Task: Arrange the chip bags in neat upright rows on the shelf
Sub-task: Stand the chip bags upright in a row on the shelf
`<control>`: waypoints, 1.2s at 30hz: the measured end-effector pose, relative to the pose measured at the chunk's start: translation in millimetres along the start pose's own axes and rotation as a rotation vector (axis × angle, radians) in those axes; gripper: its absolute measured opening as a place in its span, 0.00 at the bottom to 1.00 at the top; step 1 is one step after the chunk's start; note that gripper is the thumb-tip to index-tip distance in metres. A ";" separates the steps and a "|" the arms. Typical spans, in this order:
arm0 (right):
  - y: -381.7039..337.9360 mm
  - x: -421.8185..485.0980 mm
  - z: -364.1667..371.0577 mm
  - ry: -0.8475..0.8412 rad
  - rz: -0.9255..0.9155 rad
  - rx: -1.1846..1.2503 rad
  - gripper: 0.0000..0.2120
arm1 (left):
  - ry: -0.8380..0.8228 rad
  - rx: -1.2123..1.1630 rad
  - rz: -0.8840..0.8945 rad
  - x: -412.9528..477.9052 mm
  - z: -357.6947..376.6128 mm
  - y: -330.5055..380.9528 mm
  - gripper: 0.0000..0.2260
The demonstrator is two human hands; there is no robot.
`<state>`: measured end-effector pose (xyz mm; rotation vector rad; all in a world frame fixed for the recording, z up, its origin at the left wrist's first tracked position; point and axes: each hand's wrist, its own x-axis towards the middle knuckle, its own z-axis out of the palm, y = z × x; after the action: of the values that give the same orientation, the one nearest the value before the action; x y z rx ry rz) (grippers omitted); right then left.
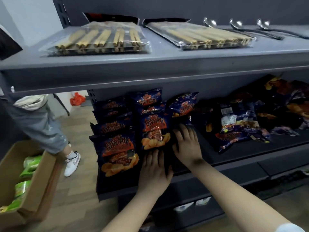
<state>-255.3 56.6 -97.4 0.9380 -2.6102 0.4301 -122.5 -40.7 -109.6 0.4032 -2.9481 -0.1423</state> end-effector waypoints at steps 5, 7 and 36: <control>19.0 50.9 -22.0 0.035 -0.035 -0.066 0.26 | 0.072 0.016 0.019 2.6 2.9 1.4 0.25; 29.7 75.5 -32.3 0.052 -0.060 -0.090 0.27 | 0.088 0.036 0.016 3.7 1.8 1.4 0.25; 74.6 154.6 -75.7 0.070 -0.079 -0.182 0.24 | 0.134 0.015 -0.026 2.2 11.8 6.5 0.23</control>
<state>-400.9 55.2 20.8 0.9434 -2.4899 0.1971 -128.4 -34.2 -120.1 0.4359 -2.8142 -0.0924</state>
